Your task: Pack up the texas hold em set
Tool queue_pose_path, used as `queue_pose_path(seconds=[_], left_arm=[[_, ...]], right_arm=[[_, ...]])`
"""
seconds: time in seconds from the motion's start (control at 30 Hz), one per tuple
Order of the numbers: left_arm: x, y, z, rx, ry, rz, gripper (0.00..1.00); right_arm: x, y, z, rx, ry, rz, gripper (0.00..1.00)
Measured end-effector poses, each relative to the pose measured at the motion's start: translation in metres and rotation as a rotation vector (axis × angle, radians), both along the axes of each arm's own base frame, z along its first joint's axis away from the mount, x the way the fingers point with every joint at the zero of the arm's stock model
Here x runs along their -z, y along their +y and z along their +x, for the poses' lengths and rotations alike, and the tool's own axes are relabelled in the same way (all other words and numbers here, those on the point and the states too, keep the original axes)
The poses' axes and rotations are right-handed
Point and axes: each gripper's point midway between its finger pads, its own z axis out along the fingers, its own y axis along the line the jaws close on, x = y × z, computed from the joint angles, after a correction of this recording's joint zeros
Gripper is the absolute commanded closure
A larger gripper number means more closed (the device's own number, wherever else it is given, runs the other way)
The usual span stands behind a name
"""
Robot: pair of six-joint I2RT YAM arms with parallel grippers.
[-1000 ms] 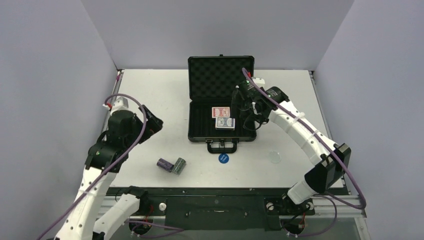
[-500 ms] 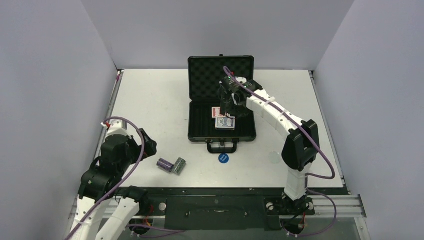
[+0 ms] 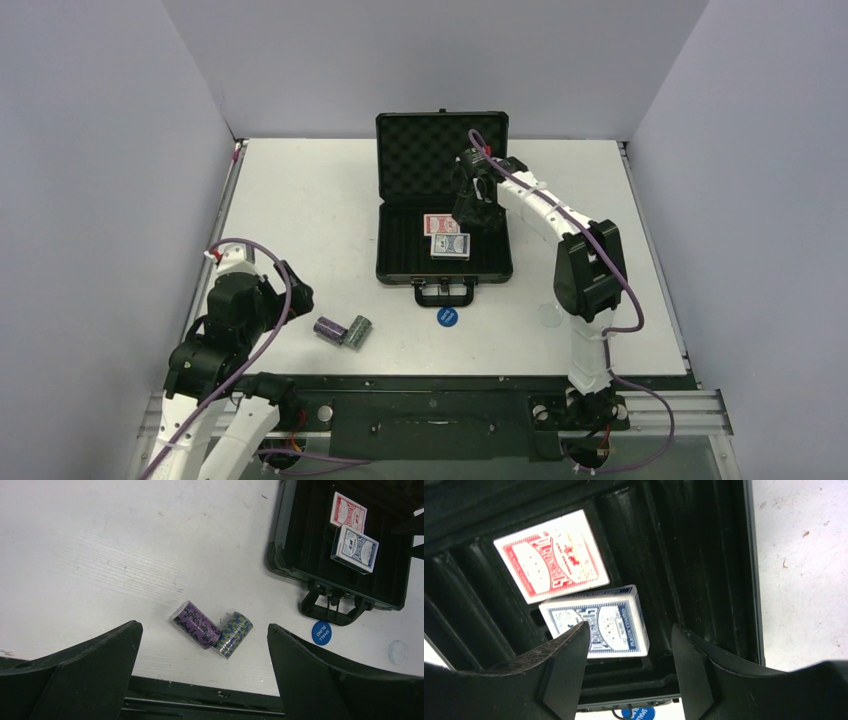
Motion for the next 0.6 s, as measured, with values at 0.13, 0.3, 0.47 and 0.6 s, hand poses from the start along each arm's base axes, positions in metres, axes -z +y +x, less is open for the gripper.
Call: queue_pose_path(seconds=[0.13,0.3,0.47,0.6], left_arm=[[0.003,-0.001,0.001,0.002,0.005,-0.003,0.04],[0.002,0.0,0.003,-0.005,-0.004,-0.013,0.04],[-0.001,0.0,0.005,-0.005,-0.022,-0.02,0.04],[0.0,-0.001,0.005,-0.004,-0.02,-0.026,0.04]], right_arm=[[0.007,-0.007,0.01,0.063,0.001,0.019,0.42],[0.022,-0.002,0.014,0.099,0.023,0.041,0.42],[0.04,0.002,0.012,0.119,0.063,0.045,0.42],[0.051,0.004,0.012,0.138,0.085,0.049,0.43]])
